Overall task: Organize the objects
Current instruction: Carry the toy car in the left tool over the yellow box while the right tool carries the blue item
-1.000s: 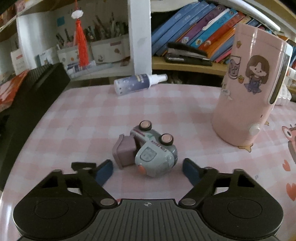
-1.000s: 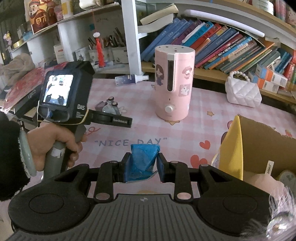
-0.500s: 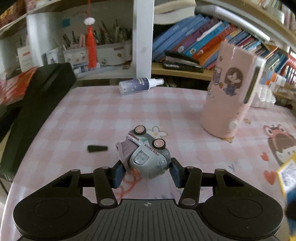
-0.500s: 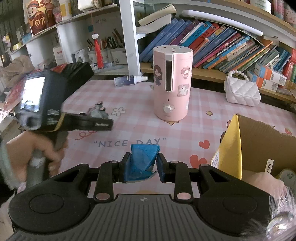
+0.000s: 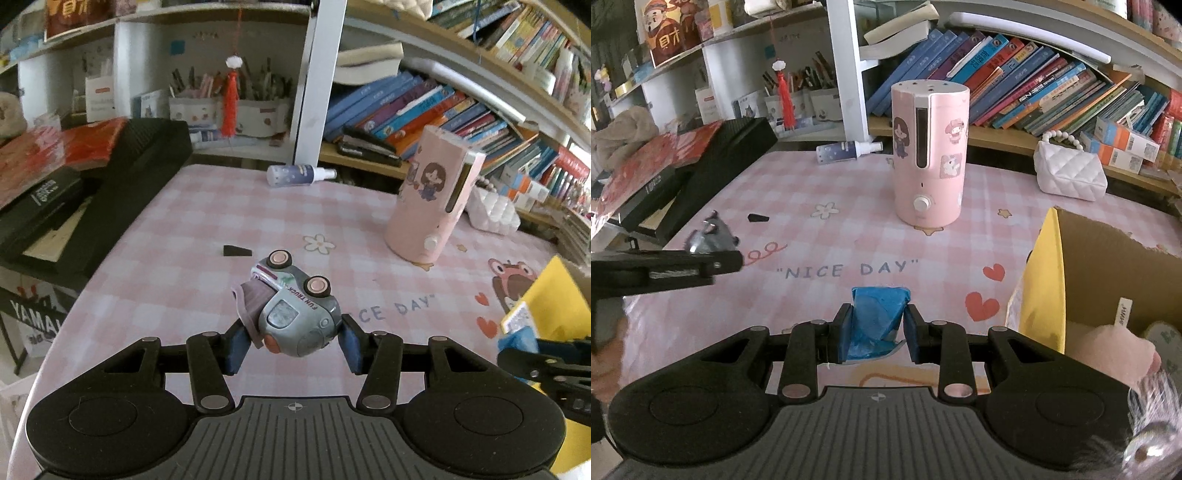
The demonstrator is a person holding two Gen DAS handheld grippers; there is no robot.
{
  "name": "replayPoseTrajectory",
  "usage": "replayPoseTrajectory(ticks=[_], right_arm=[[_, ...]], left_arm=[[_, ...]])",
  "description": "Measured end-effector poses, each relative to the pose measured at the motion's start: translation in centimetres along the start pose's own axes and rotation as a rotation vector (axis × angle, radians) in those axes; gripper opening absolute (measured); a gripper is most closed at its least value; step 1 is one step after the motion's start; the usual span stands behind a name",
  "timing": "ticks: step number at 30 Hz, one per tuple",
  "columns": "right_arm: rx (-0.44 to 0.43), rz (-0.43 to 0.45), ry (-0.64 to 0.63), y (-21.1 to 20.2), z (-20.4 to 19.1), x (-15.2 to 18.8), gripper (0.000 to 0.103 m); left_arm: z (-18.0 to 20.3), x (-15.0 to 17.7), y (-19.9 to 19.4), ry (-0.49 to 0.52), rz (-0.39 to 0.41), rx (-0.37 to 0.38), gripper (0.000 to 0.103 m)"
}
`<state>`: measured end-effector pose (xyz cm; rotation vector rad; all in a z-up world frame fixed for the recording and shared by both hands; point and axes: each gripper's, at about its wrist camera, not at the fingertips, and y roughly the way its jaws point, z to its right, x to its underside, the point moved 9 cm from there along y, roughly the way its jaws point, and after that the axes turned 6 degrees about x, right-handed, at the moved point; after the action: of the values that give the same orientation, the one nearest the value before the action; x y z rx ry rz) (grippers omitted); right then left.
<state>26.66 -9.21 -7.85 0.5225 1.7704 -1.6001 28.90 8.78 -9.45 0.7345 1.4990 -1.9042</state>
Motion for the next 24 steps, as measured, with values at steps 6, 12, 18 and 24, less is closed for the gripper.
replayPoseTrajectory(ticks=[6, 12, 18, 24], right_arm=[[0.017, 0.011, 0.000, -1.6, -0.1, 0.8, 0.027], [0.032, 0.016, 0.005, -3.6, -0.4, 1.9, 0.027], [0.047, 0.034, 0.029, -5.7, -1.1, 2.7, 0.027], [0.056, 0.034, 0.023, -7.4, -2.2, 4.0, 0.027]], left_arm=[[0.2, 0.5, -3.3, -0.006, 0.035, 0.023, 0.050], [0.6, 1.6, -6.8, 0.023, 0.063, 0.049, 0.050], [0.8, 3.7, -9.0, 0.054, 0.057, 0.062, 0.050], [0.5, 5.1, -11.2, 0.062, 0.065, 0.076, 0.050]])
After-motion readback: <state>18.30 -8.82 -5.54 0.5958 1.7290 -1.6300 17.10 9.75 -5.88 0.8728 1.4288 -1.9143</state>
